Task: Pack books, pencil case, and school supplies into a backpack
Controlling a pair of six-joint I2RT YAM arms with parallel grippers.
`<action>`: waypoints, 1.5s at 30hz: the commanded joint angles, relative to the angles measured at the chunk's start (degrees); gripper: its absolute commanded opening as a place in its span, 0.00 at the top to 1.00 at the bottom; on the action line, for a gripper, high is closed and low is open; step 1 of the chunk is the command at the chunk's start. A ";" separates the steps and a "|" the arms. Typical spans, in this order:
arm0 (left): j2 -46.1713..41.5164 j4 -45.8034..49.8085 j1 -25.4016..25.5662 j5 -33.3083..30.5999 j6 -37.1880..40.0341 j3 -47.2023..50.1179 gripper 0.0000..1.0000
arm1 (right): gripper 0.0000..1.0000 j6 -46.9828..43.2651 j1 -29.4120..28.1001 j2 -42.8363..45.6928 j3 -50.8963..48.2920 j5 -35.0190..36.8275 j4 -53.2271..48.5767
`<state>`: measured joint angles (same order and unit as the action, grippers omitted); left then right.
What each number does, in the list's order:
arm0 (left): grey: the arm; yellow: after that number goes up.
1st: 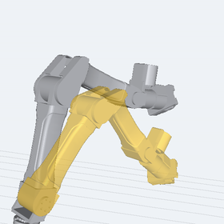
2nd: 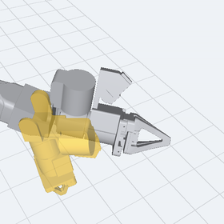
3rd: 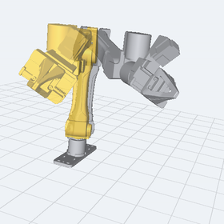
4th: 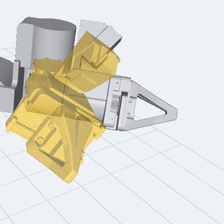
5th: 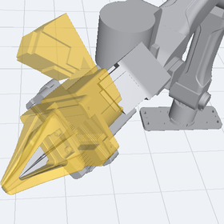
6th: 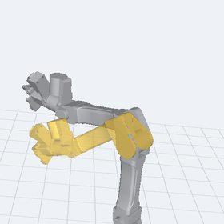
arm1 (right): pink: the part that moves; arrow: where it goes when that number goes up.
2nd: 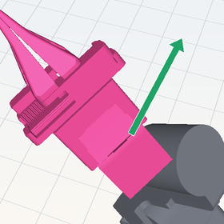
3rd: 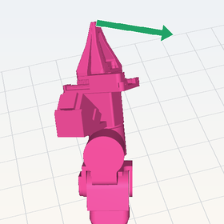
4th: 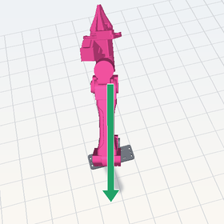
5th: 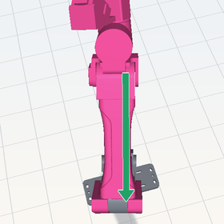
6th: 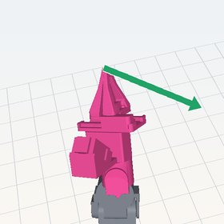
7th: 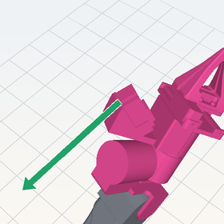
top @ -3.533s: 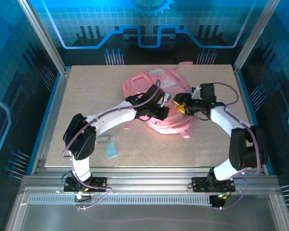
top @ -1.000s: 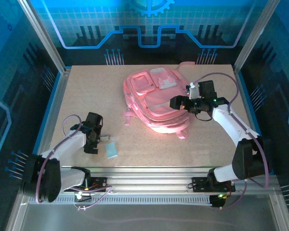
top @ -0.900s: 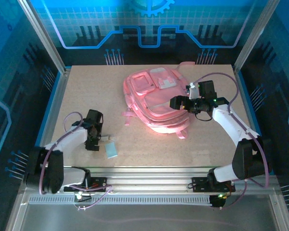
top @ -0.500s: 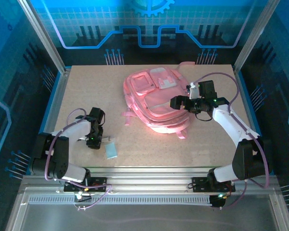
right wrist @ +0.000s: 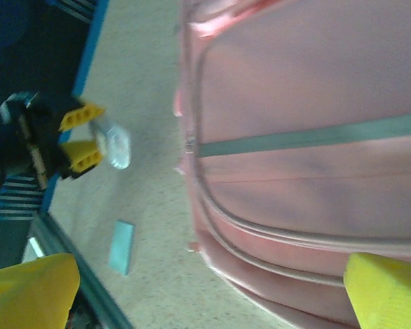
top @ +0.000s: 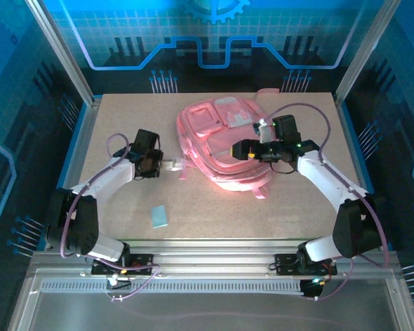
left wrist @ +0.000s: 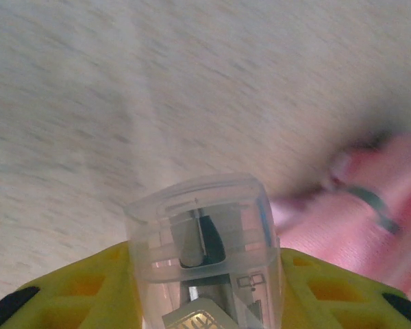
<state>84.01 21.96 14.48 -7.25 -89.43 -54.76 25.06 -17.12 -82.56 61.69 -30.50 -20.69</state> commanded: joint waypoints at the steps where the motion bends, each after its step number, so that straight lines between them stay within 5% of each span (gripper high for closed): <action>1: 2.63 -5.20 2.73 5.00 3.22 -3.97 0.58 | 0.00 0.54 -2.84 -1.85 2.81 -5.55 4.80; 9: 6.63 -14.22 8.81 12.85 1.18 -5.01 0.57 | 0.02 -0.19 -8.86 -6.98 6.83 -5.30 6.96; 18: 4.09 -19.52 12.21 14.06 -1.31 -1.30 0.56 | 0.16 2.09 -8.98 -13.67 8.59 -5.14 9.51; 27: 3.13 -21.92 12.79 12.51 -1.33 0.49 0.56 | 0.59 3.13 -9.42 -15.85 9.41 -7.26 9.45; 36: 2.54 -24.02 12.79 10.63 -1.41 0.21 0.55 | 0.43 3.25 -10.14 -15.81 8.64 -6.70 8.79; 41: 2.39 -24.22 12.79 10.52 -1.18 -0.43 0.55 | 0.55 2.98 -10.16 -15.74 8.62 -6.09 8.49; 45: 2.30 -24.71 12.78 10.26 -1.27 -0.18 0.55 | 0.55 2.98 -10.21 -15.86 8.97 -6.51 8.29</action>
<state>88.31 -0.82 27.07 3.99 -90.08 -54.43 28.49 -26.61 -97.76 69.41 -36.49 -11.99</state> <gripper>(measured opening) 0.453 0.450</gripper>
